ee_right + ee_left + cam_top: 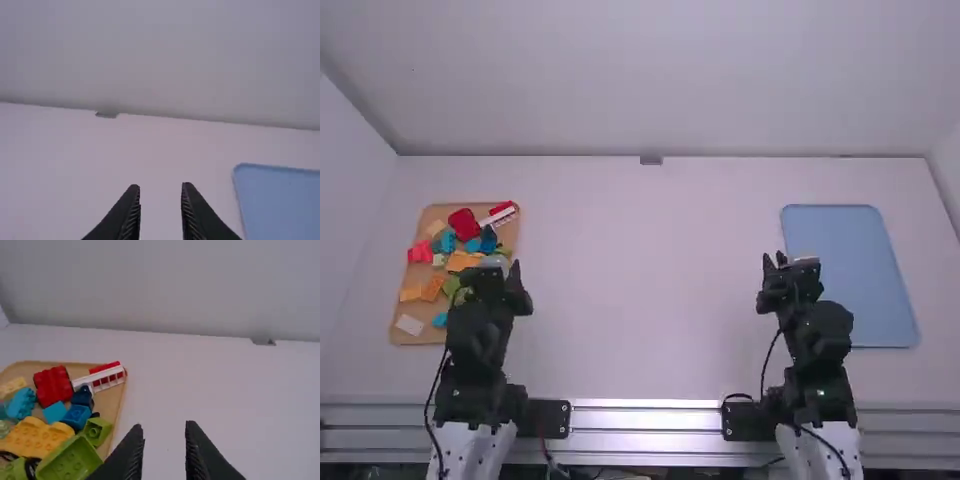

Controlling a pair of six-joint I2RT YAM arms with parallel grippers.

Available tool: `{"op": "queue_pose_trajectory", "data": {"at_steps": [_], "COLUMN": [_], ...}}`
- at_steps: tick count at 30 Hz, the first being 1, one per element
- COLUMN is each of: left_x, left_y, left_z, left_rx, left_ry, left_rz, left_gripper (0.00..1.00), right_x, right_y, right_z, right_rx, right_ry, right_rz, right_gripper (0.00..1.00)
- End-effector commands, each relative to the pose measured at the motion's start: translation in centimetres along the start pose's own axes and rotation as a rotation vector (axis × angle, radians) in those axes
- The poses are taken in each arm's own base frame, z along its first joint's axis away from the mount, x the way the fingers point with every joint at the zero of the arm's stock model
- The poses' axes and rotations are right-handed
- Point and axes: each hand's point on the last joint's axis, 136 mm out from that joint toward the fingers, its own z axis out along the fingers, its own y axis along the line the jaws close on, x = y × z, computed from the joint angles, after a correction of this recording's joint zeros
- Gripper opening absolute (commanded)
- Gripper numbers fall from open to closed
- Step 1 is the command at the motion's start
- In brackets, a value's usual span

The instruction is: Assemble lego blocks to make yellow taxi

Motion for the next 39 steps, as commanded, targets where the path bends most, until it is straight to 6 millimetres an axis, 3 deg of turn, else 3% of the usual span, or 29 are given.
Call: {"op": "queue_pose_trajectory", "data": {"at_steps": [1,13,20,26,33,39], "left_x": [-2.0,-5.7,-7.9,-9.2,-9.5,-9.4], "left_y": [0.6,2.3,4.9,6.5,8.8,13.1], "left_z": [0.0,2.3,3.8,5.3,8.0,8.8], "left_rx": [-0.048,-0.207,-0.419,-0.529,-0.514,-0.597], "left_ry": [0.004,0.155,0.212,0.251,0.344,0.394], "left_rz": [-0.042,-0.118,-0.182,-0.211,-0.277,-0.346], "left_gripper": [0.27,0.50,0.65,0.75,0.86,0.93], "right_x": [-2.9,-10.0,-12.7,-13.8,-14.1,-13.3], "right_y": [1.1,4.2,6.7,10.6,15.4,18.2], "right_z": [0.4,5.2,9.9,12.8,15.8,17.5], "right_rx": [-0.067,-0.273,-0.421,-0.607,-0.747,-0.871], "right_ry": [-0.017,0.000,0.017,0.001,-0.016,0.003], "right_rz": [-0.025,-0.111,-0.147,-0.234,-0.307,-0.315], "right_gripper": [0.27,0.50,0.65,0.75,0.85,0.93]}}
